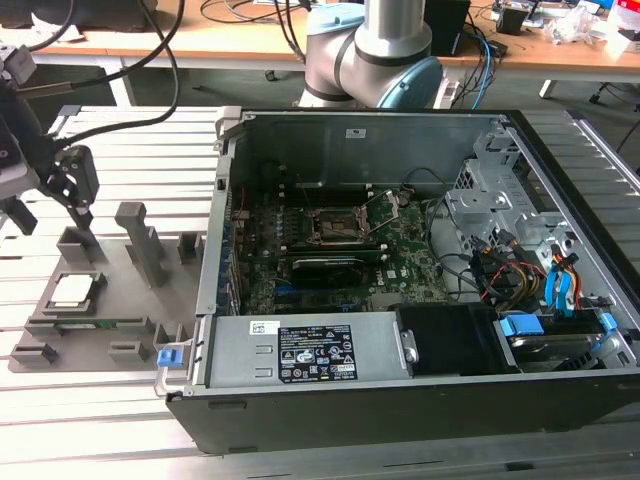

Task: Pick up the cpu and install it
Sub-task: 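Pick up the cpu and move it towards the insertion slot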

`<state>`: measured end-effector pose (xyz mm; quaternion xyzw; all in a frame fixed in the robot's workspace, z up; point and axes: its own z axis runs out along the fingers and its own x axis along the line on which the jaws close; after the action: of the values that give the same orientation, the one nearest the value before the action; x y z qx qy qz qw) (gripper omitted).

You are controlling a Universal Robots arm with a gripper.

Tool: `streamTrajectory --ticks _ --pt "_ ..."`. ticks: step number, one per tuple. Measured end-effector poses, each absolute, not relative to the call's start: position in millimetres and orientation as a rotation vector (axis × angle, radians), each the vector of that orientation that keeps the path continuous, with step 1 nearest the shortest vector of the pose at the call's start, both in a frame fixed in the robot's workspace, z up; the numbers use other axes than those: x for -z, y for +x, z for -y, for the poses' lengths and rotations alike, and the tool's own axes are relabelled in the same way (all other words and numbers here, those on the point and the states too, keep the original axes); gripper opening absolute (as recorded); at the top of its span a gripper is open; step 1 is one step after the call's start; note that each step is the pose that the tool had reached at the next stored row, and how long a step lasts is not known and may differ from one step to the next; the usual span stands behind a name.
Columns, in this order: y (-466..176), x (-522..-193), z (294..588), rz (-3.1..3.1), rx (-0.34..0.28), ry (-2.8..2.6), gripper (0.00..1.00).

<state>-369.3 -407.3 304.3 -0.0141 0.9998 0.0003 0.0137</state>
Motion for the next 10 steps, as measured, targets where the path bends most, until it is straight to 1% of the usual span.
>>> streamTrajectory --ticks 10 --pt "-369 -293 407 -3.114 -0.001 -0.044 0.66"
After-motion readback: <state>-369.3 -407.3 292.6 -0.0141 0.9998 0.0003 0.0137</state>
